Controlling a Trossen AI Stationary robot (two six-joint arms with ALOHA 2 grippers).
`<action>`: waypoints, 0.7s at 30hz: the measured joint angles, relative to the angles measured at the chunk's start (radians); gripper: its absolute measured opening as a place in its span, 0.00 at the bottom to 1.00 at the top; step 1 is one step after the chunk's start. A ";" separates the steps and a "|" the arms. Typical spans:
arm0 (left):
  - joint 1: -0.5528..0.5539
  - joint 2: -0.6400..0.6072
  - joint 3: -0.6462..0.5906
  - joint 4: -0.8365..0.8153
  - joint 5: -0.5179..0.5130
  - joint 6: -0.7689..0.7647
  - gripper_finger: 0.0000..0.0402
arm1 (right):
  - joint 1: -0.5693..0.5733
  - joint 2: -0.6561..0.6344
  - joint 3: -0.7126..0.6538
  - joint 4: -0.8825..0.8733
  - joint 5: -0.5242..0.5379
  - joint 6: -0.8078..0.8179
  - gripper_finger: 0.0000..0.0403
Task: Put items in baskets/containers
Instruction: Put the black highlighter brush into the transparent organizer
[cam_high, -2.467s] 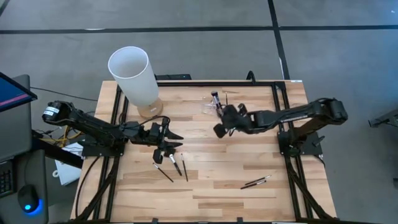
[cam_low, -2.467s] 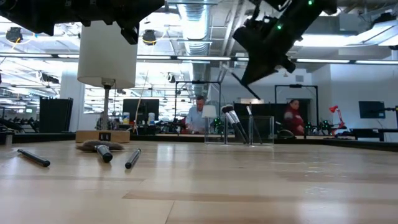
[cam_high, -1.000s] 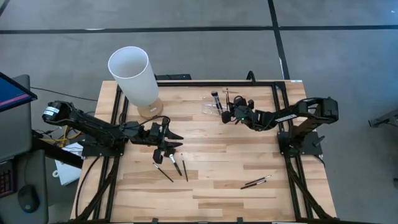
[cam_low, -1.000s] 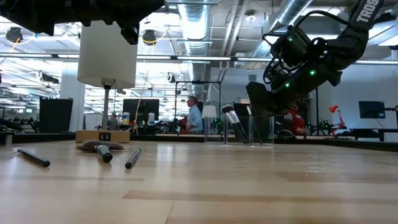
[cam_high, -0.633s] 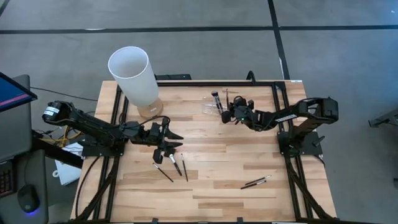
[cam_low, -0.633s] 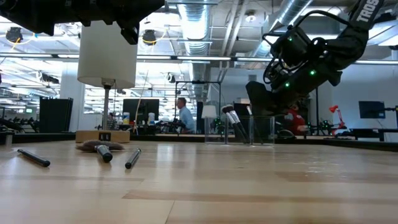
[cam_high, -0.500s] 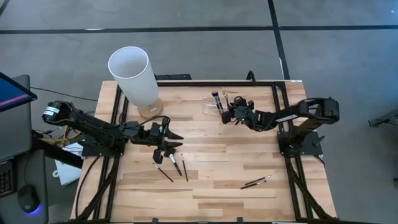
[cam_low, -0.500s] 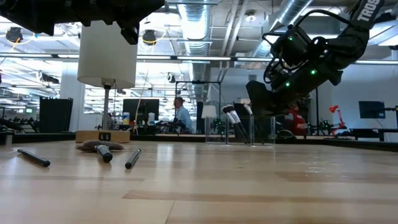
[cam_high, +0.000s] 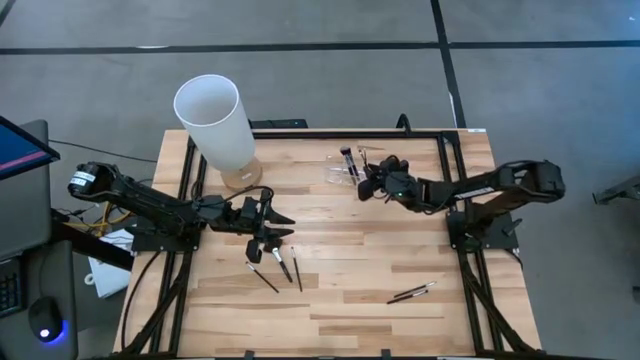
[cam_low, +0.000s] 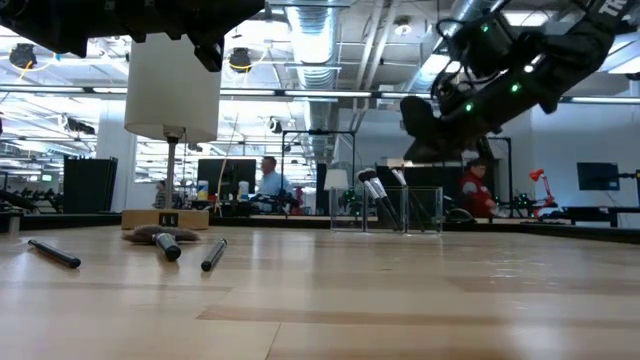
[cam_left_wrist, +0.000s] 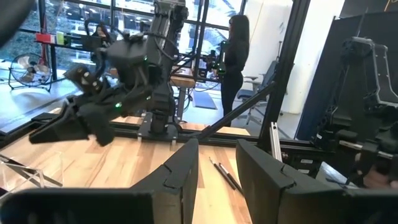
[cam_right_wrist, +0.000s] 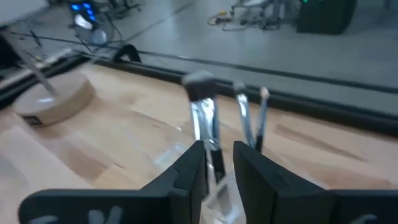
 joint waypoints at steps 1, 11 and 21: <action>0.000 0.000 0.000 0.000 0.000 -0.002 0.26 | 0.010 -0.013 0.000 0.000 0.000 -0.015 0.18; 0.000 0.000 0.000 0.000 -0.003 -0.030 0.26 | 0.178 -0.074 0.001 0.001 -0.024 -0.006 0.16; 0.035 0.000 0.000 -0.001 -0.059 -0.106 0.26 | 0.339 0.030 0.071 -0.001 -0.027 -0.159 0.16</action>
